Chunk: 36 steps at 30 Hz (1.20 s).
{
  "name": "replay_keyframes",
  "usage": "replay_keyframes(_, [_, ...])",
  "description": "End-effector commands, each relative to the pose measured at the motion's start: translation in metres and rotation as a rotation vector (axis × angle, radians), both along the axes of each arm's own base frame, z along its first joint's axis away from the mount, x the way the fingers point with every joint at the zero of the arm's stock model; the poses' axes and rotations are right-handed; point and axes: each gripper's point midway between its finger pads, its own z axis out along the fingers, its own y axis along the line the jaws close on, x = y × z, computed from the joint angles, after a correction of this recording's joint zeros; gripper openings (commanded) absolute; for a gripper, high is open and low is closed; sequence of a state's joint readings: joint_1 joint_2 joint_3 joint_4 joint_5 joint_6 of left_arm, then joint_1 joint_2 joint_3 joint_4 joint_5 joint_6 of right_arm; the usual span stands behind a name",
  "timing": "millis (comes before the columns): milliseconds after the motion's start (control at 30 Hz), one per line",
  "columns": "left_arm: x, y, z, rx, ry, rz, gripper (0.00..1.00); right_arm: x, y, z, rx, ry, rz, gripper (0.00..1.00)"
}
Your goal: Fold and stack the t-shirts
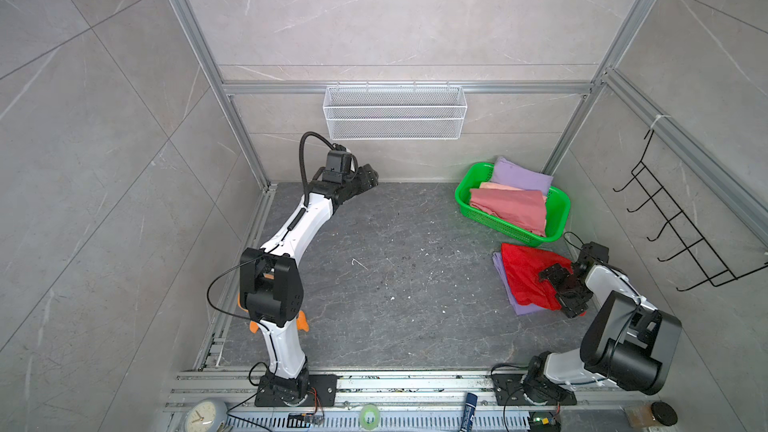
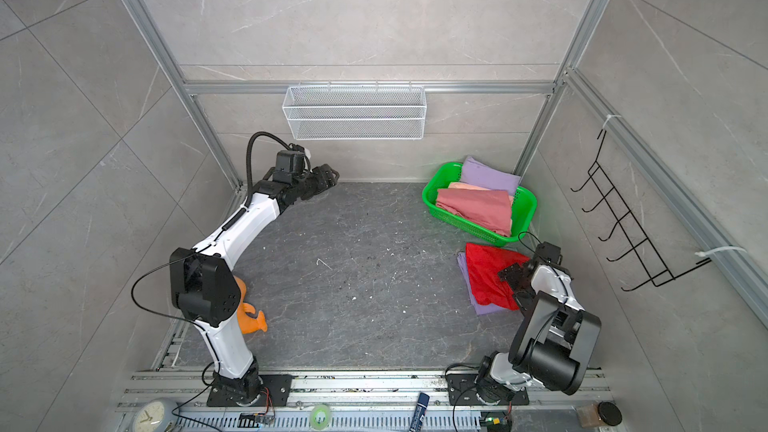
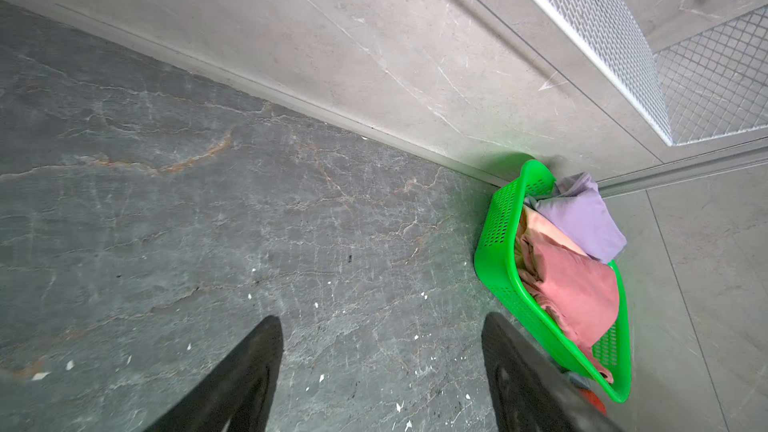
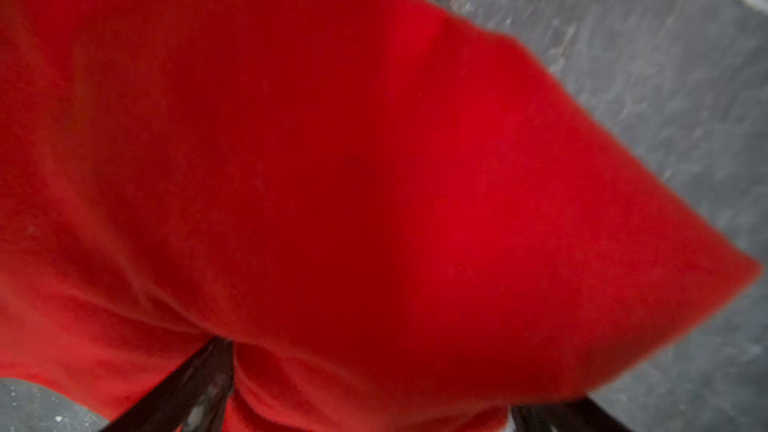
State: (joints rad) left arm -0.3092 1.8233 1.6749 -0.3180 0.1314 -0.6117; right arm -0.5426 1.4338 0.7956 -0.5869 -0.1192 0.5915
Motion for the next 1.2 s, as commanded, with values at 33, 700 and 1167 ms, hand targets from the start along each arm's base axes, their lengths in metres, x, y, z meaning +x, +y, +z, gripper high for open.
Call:
replay_keyframes(33, [-0.022,0.026,0.043,0.037,-0.126,0.039,0.78,0.016,0.006,0.028,-0.006,-0.125,0.007,1.00])
replay_keyframes(700, [-0.103,0.169,0.031,0.149,-0.096,0.330,0.81,0.025,0.019,0.125,-0.273,-0.097,0.071,1.00])
replay_keyframes(1167, [-0.103,0.208,0.007,0.230,-0.129,0.353,0.89,0.068,0.081,0.113,-0.324,-0.353,0.213,1.00])
